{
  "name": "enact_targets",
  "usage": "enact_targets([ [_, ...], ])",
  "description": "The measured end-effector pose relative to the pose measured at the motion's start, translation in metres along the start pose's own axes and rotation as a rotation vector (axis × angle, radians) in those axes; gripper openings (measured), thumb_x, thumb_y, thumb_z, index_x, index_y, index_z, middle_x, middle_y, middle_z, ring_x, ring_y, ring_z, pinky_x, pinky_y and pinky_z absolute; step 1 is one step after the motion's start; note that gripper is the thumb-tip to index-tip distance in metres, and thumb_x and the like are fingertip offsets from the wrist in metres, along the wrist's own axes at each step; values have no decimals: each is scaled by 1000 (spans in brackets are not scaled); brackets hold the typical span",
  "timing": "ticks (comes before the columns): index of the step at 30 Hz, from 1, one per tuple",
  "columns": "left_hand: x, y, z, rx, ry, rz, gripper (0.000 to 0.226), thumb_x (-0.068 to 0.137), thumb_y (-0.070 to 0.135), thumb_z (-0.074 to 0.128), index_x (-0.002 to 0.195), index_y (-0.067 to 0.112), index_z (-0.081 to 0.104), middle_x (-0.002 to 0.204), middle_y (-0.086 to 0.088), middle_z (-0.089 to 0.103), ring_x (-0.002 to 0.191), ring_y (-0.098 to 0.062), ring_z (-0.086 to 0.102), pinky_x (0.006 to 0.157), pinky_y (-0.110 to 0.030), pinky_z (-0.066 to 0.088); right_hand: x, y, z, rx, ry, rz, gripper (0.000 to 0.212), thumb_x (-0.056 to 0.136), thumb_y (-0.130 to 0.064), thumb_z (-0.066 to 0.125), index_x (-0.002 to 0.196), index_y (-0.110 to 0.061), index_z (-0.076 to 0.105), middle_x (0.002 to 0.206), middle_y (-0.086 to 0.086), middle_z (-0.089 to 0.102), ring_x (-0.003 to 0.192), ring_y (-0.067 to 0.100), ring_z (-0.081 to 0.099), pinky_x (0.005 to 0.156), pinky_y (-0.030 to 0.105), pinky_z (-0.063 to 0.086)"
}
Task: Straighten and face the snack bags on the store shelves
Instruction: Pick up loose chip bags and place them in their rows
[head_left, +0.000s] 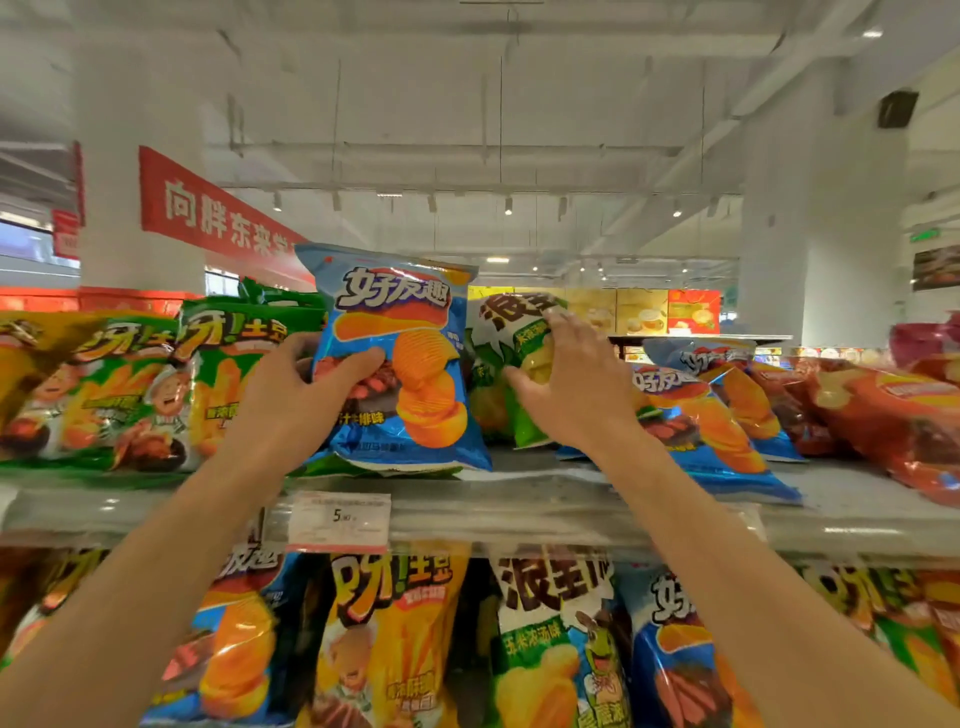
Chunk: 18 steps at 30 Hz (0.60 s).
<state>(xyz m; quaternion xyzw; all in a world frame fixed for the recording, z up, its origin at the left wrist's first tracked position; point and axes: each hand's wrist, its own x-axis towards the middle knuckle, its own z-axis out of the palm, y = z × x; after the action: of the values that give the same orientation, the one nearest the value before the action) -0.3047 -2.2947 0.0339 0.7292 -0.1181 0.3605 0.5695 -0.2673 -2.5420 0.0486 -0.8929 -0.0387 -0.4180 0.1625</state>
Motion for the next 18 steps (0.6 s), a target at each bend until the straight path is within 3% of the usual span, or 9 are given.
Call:
enact_targets([
  [4,3,-6,-7,-35,-23,-5,39,90,41,73,124,24,63,97,14,70,70,11,66,59,-6,46,1,-2,10,55,-182,31,68,99,-65,32,158,-31,27,167,-3,20,154,26,15,121,58,20],
  [8,4,-11,-9,-66,-33,-13,41,90,41,72,126,23,63,101,12,71,76,7,69,62,-9,48,-1,8,8,69,-224,28,54,104,-50,34,157,-38,28,168,-8,17,154,23,12,120,60,14],
  [12,4,-9,-7,-137,-37,-41,34,91,39,73,120,24,64,103,11,69,90,-2,67,70,-15,48,-8,7,7,44,-181,-74,49,104,-45,38,153,-37,41,161,-6,32,147,26,23,119,53,24],
  [16,4,-7,-2,-185,-44,-71,23,90,39,73,109,31,65,107,8,70,98,-8,68,75,-20,50,-6,23,-4,275,-207,-85,41,105,-32,44,145,-27,54,152,-6,47,142,18,37,115,31,30],
  [18,2,-3,5,-206,-58,-82,34,89,40,74,119,26,65,111,6,71,98,-7,68,75,-18,50,-9,30,-15,384,-182,-46,37,106,-30,46,141,-23,59,143,-4,56,126,11,51,95,13,37],
])
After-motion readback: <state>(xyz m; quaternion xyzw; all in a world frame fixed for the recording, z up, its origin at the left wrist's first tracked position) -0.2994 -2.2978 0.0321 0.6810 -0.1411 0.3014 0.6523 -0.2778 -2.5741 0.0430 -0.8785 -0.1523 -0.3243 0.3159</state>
